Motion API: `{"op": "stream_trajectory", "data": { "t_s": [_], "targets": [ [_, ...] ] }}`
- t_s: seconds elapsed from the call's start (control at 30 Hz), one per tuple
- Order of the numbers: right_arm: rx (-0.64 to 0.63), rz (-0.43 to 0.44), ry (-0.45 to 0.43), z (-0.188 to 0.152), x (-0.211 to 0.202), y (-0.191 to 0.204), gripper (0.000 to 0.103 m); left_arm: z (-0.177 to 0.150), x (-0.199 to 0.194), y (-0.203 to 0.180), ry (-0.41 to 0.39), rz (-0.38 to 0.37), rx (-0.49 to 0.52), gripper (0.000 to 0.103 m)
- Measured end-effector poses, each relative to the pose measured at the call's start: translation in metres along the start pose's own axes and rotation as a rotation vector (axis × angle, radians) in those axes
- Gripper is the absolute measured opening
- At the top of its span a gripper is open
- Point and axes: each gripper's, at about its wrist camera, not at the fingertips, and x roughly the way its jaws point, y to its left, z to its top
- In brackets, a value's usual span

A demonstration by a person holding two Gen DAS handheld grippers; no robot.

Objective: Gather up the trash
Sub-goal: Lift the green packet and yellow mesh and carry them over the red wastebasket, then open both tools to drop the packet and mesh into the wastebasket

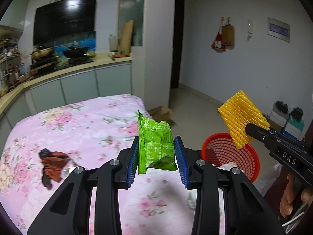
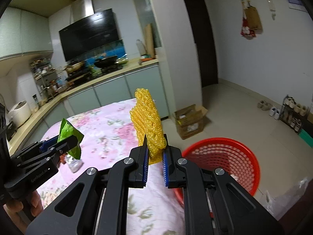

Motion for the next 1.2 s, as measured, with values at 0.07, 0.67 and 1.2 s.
{"op": "stream_trajectory", "data": {
  "t_s": [0.07, 0.67, 1.2],
  "targets": [
    [0.015, -0.027, 0.005, -0.002, -0.001, -0.01, 0.012, 0.0, 0.007, -0.007, 0.011, -0.025, 0.003, 0.034],
    [0.145, -0.221, 0.117, -0.026, 0.019, -0.09, 0.012, -0.015, 0.105, -0.099, 0.227, -0.306, 0.09, 0.034],
    [0.205, -0.242, 0.253, -0.048, 0.06, -0.118, 0.018, -0.033, 0.158, -0.133, 0.347, -0.341, 0.106, 0.048]
  ]
}}
